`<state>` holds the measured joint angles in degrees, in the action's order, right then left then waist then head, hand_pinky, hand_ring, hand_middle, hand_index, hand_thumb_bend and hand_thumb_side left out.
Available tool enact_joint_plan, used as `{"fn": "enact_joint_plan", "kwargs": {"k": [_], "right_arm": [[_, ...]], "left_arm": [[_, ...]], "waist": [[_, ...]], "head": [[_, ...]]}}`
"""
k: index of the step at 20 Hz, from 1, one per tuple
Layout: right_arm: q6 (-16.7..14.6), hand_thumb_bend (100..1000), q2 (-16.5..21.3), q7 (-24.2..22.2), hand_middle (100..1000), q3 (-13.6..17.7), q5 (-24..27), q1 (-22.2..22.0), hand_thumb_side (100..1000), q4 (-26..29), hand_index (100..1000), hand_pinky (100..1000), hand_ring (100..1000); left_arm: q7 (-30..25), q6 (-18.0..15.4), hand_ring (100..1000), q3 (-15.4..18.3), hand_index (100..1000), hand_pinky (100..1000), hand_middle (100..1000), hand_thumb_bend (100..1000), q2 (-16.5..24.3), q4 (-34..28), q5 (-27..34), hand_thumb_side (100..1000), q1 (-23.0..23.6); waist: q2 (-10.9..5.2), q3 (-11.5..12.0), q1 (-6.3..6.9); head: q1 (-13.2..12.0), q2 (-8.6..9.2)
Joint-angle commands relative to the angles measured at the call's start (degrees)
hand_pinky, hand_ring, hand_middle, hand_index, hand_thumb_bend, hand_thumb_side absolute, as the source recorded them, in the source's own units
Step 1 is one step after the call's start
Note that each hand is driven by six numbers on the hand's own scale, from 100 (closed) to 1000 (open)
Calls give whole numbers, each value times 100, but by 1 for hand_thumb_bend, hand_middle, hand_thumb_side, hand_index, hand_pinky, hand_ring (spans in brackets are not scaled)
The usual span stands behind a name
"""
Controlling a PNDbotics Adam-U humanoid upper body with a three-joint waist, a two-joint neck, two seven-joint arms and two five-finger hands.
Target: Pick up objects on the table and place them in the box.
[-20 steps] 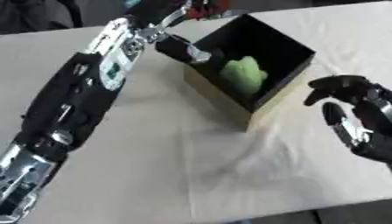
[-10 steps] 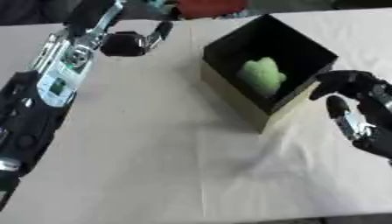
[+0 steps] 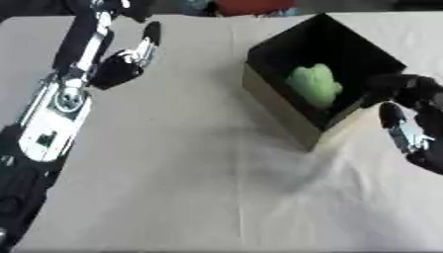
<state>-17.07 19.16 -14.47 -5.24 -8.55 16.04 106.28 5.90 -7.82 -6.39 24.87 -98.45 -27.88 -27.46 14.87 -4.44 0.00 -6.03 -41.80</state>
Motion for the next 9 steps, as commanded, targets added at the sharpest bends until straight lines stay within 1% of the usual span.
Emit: {"fn": "enact_joint_plan", "kwargs": {"k": [1,5,9], "right_arm": [[-3,100,84,79,568,71,-28,21,593,74,804,657,606],[-7,100,66,126,567,52,-31,10,590,69,804,656,605],[-7,100,56,167,567,54,-30,6,589,66,804,655,604]], "left_arm": [[-61,264,620,121,792,721,593,183,-33,-529,300,834,250],[-172,424,616,160,791,719,589,178,-112,-1012,689,859,826],[-323,534,611,249,789,717,584,177,-176,-1124,1104,874,1015]], "waist": [[-88,-10,-5],[-110,-49,-14],[-114,-71,-24]], "head": [[-41,-42],[-58,-93],[-51,-101]]}}
